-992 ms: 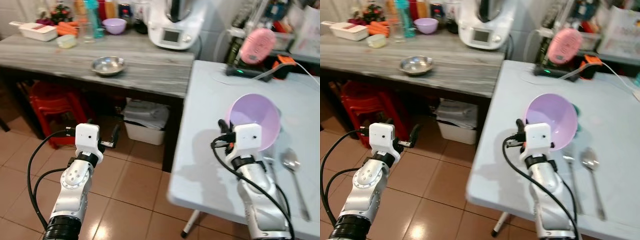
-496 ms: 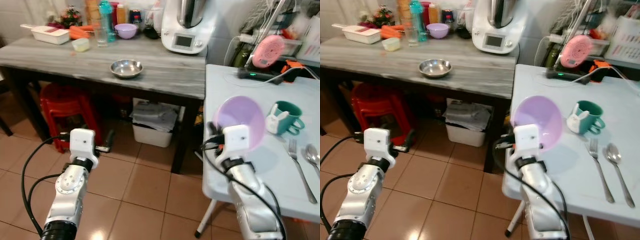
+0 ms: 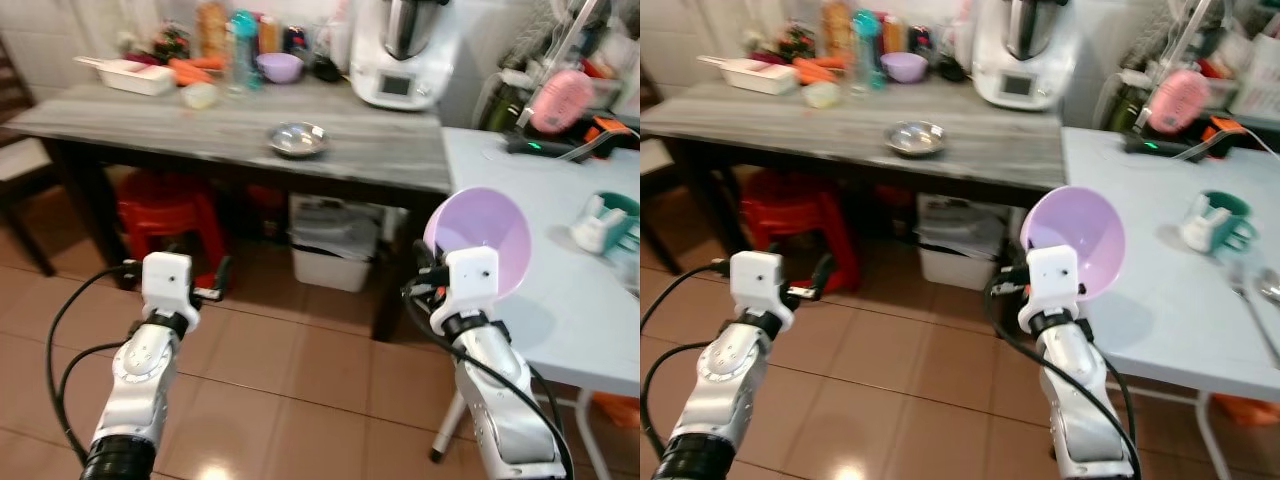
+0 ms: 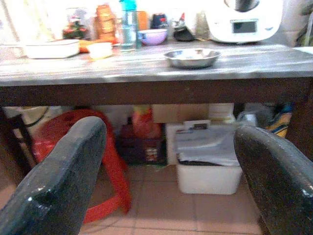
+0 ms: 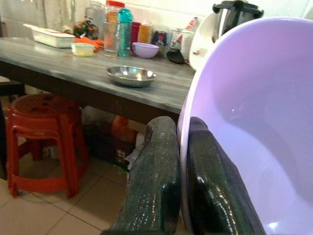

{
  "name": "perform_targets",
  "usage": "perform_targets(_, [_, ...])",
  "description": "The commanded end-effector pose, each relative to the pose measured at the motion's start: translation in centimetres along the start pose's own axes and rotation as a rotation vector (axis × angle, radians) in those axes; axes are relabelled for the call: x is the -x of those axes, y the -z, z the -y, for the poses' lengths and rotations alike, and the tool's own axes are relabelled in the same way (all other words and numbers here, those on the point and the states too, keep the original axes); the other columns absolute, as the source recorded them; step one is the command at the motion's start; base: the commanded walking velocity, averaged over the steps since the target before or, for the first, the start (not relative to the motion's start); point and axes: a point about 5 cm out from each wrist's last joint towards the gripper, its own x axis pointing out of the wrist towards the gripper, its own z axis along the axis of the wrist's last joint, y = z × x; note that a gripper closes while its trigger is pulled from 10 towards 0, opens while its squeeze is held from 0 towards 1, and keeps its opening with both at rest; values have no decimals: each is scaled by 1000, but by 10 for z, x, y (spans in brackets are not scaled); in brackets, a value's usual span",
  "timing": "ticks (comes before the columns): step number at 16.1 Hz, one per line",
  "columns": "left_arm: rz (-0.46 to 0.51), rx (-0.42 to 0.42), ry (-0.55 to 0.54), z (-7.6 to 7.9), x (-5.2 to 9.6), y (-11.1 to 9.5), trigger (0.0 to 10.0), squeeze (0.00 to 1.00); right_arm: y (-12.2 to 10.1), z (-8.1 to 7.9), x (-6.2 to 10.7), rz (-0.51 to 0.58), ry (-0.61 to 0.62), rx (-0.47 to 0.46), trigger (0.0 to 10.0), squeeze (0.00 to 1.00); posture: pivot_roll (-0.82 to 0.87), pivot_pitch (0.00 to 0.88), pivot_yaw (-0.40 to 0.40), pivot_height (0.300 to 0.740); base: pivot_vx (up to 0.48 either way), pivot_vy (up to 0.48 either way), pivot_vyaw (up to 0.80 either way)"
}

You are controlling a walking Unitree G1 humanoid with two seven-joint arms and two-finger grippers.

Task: Setting the table

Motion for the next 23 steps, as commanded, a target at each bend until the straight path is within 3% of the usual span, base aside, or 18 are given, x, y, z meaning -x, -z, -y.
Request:
perform_targets(1, [14,4,25,9,-4,-3,10000,0,-5,8,-1,13,24,15,10000,0,-29,0,-14,740,0,458,0])
perform_targets(14, [36,15,21,16,-11,-7,10000,0,-5,7,-1,20,12,25,10000,0,-26,0,-19,740,0,449,0])
perform_targets(18, [53,26,100,25,-5,-7,10000,0,-4,5,0,22,11,26,10000,0,-25,0,-8,740,0,0,0])
perform_targets(23, [60,43,132,26,-5,-10,10000,0,-4,3,-1,25,12,25,10000,0,-23,0,-6,740,224,0,101])
